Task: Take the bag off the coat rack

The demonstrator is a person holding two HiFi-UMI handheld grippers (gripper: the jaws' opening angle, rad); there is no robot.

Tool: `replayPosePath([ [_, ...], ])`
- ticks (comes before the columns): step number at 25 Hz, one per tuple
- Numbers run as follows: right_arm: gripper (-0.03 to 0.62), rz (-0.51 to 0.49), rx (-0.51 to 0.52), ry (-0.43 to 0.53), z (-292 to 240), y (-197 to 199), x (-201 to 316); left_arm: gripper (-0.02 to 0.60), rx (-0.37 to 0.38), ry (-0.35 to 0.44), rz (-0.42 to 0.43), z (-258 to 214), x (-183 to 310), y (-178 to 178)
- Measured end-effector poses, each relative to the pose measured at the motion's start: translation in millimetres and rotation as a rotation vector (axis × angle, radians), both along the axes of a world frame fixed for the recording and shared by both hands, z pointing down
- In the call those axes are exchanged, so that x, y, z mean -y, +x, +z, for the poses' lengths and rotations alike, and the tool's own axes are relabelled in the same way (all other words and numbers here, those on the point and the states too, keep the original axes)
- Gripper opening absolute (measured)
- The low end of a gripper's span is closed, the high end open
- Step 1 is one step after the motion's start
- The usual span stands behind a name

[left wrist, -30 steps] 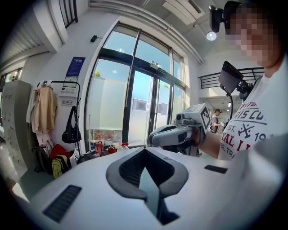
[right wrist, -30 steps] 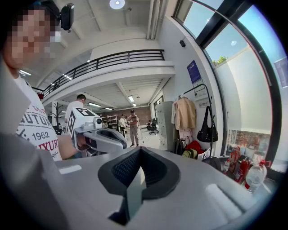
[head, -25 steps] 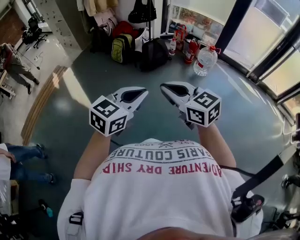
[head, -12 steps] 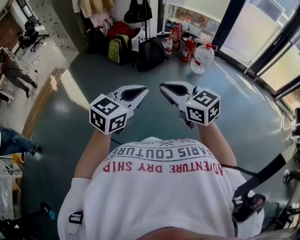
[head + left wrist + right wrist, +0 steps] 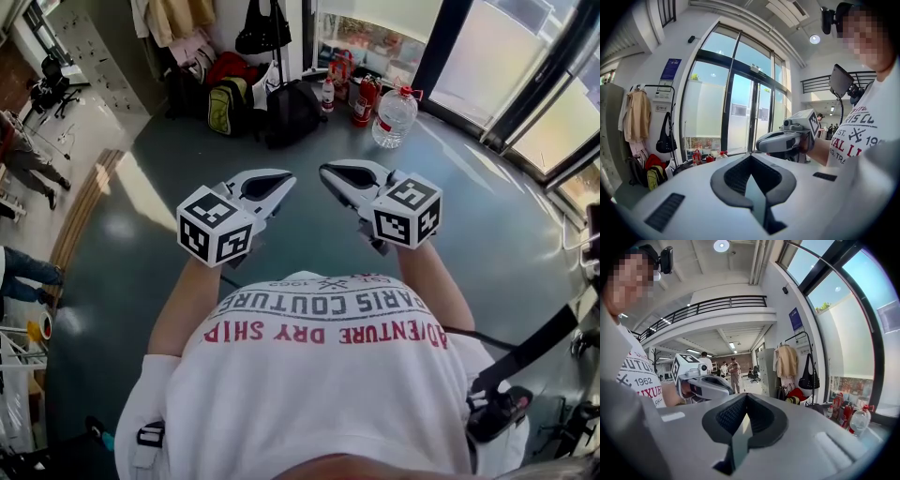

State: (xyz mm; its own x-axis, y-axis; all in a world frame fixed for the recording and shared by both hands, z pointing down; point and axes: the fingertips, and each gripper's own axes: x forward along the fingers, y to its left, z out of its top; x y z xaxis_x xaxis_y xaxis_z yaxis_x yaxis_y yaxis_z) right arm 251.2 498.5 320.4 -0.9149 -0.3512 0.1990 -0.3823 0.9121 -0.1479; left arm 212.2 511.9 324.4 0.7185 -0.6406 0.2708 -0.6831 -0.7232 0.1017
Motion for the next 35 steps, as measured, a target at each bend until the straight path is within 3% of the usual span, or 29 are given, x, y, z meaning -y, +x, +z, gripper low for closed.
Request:
replayPosePath([
  [7, 0.000, -0.001, 0.009, -0.020, 13.4, 3.2, 21.9, 0.000, 0.017, -0.013, -0.009, 14.1, 19.0, 1.7],
  [13, 0.000, -0.004, 0.012, -0.063, 37.3, -32.4, 77.4, 0.000, 0.005, -0.040, -0.043, 36.3, 66.4, -39.4],
  [17, 0.000, 0.000, -0.006, -0.086, 58.6, -82.3, 140.5, 0.000, -0.019, -0.067, -0.067, 58.4, 126.6, -92.9],
  [22, 0.000, 0.000, -0.016, -0.114, 75.3, -168.8, 256.0, 0.000, -0.030, -0.096, -0.092, 77.5, 239.4, -182.1],
  [29, 0.000, 0.037, -0.018, -0.064, 55.2, -285.0, 412.9, 0.000, -0.017, -0.072, -0.118, 60.6, 387.7, -313.0],
  [35, 0.000, 0.094, -0.003, -0.051, 42.6, -308.6, 498.7, 0.000, -0.040, -0.064, -0.086, 49.7, 470.3, -346.1],
])
